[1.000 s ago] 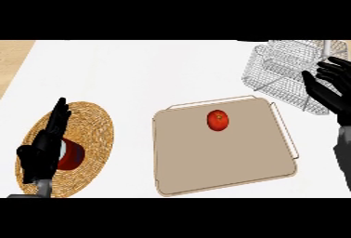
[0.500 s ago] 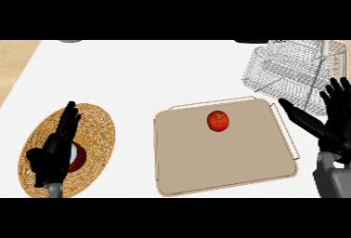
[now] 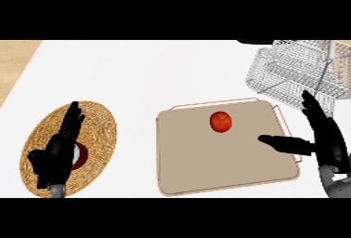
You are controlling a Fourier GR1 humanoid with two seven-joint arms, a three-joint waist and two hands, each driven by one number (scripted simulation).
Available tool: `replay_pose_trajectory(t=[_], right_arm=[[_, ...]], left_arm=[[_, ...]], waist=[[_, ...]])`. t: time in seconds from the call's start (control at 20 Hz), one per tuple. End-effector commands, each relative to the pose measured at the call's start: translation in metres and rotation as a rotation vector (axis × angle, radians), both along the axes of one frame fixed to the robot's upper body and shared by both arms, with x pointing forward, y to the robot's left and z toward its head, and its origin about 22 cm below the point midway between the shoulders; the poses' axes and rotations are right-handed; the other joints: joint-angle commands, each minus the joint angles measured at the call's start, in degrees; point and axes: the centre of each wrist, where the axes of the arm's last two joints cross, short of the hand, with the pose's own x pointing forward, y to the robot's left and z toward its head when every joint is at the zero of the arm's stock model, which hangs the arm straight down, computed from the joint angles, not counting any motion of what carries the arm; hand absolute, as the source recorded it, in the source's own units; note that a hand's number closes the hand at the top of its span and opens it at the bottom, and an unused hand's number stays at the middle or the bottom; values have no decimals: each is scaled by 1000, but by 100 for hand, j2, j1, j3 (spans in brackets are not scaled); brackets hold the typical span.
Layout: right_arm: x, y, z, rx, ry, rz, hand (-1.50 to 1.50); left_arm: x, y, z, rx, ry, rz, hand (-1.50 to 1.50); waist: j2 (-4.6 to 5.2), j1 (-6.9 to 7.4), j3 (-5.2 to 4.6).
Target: Pick the tomato from the tray and place it in the tiered basket
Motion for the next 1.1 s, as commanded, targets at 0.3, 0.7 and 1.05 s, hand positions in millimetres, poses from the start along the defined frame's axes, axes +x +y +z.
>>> replay_pose_trajectory(t=[0.3, 0.7, 1.05], right_arm=[[20, 49, 56, -270, 234, -27, -150], [29, 91, 49, -396, 352, -32, -150], [34, 120, 27, -466, 519, 22, -150]], left_arm=[[-15, -15, -39, -28, 188, 4, 0], [-23, -15, -48, -19, 202, -2, 0], [-17, -14, -52, -35, 207, 0, 0]], waist=[[112, 154, -107], [112, 154, -90], [138, 125, -91]])
